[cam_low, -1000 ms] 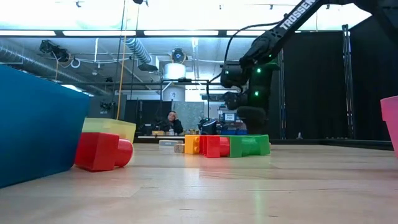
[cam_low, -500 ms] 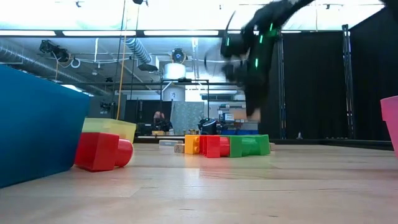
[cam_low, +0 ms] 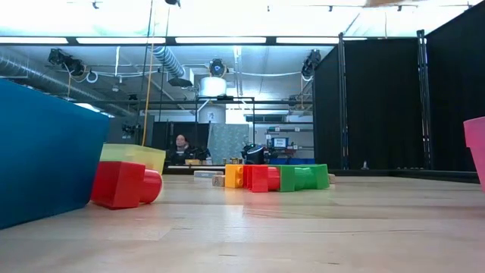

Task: Sort blocks by size
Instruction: Put the wooden block into the red bin

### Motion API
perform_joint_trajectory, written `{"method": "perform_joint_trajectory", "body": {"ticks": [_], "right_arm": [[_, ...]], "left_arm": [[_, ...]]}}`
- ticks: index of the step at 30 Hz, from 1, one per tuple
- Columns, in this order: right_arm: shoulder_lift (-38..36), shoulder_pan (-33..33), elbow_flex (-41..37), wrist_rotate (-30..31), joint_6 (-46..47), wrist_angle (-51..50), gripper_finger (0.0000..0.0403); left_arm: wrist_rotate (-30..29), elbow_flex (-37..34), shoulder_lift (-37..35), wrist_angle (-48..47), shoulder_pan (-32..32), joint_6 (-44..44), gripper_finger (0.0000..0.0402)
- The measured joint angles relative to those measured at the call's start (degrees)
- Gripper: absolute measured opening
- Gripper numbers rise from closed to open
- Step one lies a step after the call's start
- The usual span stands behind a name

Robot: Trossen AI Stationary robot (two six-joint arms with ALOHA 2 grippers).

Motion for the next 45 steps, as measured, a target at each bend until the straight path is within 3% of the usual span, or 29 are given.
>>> {"method": "perform_joint_trajectory", "body": {"ticks": [4, 7, 10, 16, 24, 27, 30, 36, 39, 42, 45], "right_arm": [[2.67, 17.2, 0.01, 2.99, 22.3, 0.03, 0.0073], [7.74, 25.49, -0.05, 0.63, 34.05, 0.76, 0.0073], [12.69, 29.71, -0.1, -3.25, 38.84, 3.89, 0.0073], [18.53, 31.2, -0.1, -3.96, 38.96, 10.18, 0.008], [19.56, 29.04, -0.1, -6.29, 36.73, 6.14, 0.0273], [18.44, 26.87, -0.1, -4.16, 35.03, 0.96, 0.03], [17.18, 22.8, -0.1, 1.3, 34.11, -5.88, 0.0302], [14.57, 4.57, -0.08, 24.9, 41.97, -16.09, 0.0276], [15.46, -6.73, -0.08, 30.15, 34.66, -13.32, 0.0265], [17.98, -15.99, -0.49, 30.39, 23.53, -5.26, 0.0259], [20.39, -22.45, -1.53, 30.41, 18.12, 0.46, 0.0259]], "left_arm": [[1.07, -0.07, 0.01, -0.02, 0.0, 0.18, 0.0145], [1.68, -0.07, 0.01, 0.03, 0.0, 0.15, 0.0145], [2.15, -0.07, 0.01, 0.03, 0.0, -1.28, 0.0145], [2.19, -0.07, 0.01, 0.03, 0.0, -1.08, 0.0145], [2.16, -0.07, -0.01, 0.12, 0.0, -1.73, 0.0145], [2.24, -0.07, -0.01, 0.12, 0.0, -1.73, 0.0145], [2.52, -0.07, -0.01, 0.12, 0.0, -1.73, 0.0145], [1.94, -0.07, -0.01, 0.12, -0.01, -1.51, 0.0145], [1.39, -0.02, -0.01, 0.12, 0.0, -1.49, 0.0145], [1.2, 0.0, -0.01, 0.12, 0.0, -1.68, 0.0145], [1.02, 0.02, -0.01, 0.12, 0.0, -1.7, 0.0145]]}}
